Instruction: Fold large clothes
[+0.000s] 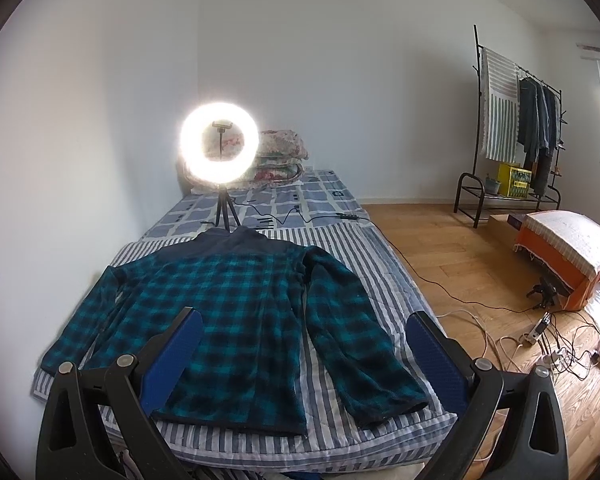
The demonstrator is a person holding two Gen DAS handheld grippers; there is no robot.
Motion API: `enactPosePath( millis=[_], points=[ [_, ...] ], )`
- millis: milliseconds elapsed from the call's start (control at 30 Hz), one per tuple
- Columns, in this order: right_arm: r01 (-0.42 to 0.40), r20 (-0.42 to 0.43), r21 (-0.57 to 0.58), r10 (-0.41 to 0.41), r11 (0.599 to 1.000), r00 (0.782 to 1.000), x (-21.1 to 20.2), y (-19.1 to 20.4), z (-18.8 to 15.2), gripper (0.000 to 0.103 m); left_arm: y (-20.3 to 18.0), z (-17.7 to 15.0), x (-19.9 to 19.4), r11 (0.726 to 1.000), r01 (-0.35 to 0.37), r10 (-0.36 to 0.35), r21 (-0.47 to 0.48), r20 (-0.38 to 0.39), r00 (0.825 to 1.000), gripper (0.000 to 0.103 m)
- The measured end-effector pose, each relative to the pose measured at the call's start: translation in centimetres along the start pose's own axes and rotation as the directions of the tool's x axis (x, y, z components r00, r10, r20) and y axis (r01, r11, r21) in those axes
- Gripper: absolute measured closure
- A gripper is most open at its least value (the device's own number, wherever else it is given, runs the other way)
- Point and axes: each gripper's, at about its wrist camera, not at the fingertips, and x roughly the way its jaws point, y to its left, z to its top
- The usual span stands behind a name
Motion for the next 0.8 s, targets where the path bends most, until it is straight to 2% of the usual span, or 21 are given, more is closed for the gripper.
enactPosePath(
  millis=[800],
  points=[
    [-0.005,0.003,-0.002,0.005,1.0,1.0,-0.33,0.23,0.25,0.0,-0.11,-0.4,-0.17,1.0,-0.002,0.002,0.001,0.015,1.0,0.0]
  ],
)
